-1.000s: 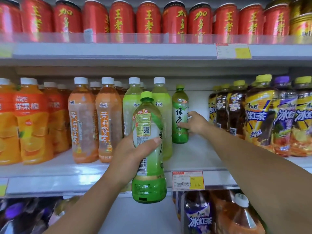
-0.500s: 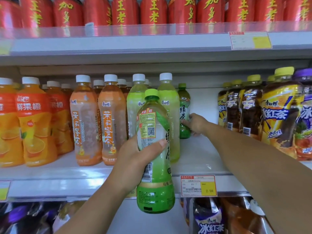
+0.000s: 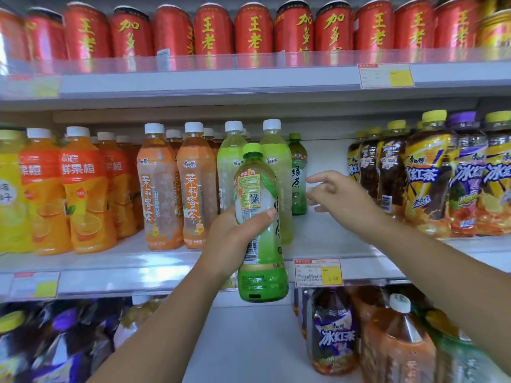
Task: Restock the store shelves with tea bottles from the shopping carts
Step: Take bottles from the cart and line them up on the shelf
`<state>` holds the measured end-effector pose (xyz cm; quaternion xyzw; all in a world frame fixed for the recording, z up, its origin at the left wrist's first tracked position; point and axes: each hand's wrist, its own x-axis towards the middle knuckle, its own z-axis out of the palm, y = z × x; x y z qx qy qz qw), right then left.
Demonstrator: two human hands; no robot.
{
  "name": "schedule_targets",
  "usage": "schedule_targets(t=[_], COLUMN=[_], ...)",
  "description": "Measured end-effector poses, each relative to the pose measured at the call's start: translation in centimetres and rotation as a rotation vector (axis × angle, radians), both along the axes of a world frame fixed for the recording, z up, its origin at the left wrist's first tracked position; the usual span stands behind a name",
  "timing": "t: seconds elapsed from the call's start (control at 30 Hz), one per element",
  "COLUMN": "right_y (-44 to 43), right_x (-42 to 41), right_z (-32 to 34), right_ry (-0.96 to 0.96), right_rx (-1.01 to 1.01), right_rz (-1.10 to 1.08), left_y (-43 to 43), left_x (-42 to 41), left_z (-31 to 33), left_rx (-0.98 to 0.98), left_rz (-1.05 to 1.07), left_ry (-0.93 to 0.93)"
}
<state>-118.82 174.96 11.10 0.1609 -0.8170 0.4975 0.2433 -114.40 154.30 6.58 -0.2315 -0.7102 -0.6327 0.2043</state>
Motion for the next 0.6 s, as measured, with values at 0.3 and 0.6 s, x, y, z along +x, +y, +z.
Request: schedule_targets(t=[0.3,0.6], right_y=[-4.4,-0.9], right_x=[9.4,8.5], right_z=[-4.6,-2.7], right_ry=[-0.105,0.065], right_rx=[-0.149,-0.259], right_rz=[0.443,0.148], left_y=[0.7,-1.8], left_x=[1.6,-1.5], left_z=[1.0,-1.0], left_rx=[0.007,-0.679], left_rz=[-0.162,0.431], left_ry=[0.011,0.457])
